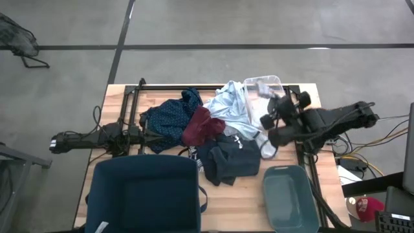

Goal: Pick & Place Cloths
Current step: Put the gray sock into the transparent container

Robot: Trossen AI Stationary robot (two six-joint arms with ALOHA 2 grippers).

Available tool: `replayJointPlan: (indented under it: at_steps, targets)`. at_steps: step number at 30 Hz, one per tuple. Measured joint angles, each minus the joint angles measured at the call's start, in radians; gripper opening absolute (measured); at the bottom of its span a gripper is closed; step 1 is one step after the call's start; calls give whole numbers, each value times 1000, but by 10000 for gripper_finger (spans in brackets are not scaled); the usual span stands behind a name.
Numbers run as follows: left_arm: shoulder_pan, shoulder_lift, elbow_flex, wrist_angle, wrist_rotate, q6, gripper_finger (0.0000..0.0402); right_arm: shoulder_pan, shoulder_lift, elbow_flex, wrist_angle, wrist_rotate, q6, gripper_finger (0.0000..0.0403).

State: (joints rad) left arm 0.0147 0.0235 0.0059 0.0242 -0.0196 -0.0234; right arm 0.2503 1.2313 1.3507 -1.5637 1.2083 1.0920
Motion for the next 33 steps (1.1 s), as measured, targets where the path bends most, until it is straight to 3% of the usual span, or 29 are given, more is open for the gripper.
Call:
replayJointPlan:
  at_steps: [11,17,33]
  targets:
    - [0,0,0,0,0,0,23,-238,-18,-117,85,-126,-126,13]
    - [0,0,0,0,0,0,23,-302,-16,-183,218,-164,-257,13]
    - [0,0,0,0,0,0,23,-396,-16,-359,423,-222,-375,13]
